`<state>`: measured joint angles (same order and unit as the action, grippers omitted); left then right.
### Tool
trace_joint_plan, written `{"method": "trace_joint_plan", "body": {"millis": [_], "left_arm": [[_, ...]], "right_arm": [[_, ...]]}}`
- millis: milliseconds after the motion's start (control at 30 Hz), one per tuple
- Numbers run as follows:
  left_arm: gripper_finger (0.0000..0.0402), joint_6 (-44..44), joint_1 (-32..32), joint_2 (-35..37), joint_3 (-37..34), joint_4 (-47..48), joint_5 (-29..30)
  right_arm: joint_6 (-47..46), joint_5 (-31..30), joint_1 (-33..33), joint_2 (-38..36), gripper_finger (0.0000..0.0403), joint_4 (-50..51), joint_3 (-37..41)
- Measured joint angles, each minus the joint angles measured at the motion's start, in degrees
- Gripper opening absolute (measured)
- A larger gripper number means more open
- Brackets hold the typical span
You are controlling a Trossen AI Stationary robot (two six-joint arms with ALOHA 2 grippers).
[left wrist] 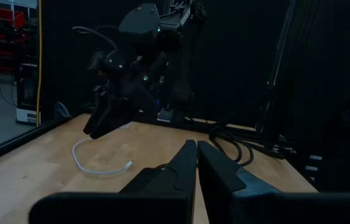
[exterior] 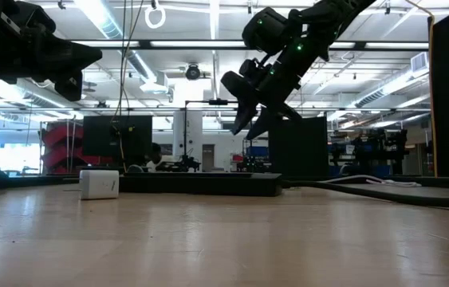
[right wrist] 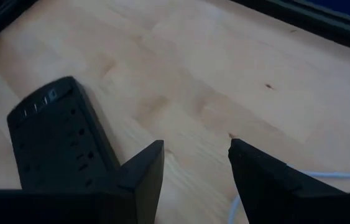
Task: Insert USB
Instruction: Insert the purple charger cable into the white charger adapter
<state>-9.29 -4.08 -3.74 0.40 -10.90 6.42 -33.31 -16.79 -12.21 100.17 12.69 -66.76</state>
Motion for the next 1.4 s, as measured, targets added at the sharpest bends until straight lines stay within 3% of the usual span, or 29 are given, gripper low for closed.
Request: {"method": "trace_joint_plan", "body": {"millis": [233,767,1067,1400], "left_arm": [[0.0001,0.0,0.0,0.0,0.0,0.0,0.0],[0.0001,0.0,0.0,0.0,0.0,0.0,0.0],[0.0001,0.0,0.0,0.0,0.0,0.0,0.0],[0.0001,0.0,0.0,0.0,0.0,0.0,0.0]], "right_arm": [[3.5,5.0,0.0,0.0,0.0159,3.6,0.0],[7.7,7.2,0.2,0.0,0.0144,30.0,0.0],[15.6,7.5,0.3,0.0,0.0144,27.5,0.3],[20.5,9.0,-1.8,0.0,0.0144,20.9,5.8]]}}
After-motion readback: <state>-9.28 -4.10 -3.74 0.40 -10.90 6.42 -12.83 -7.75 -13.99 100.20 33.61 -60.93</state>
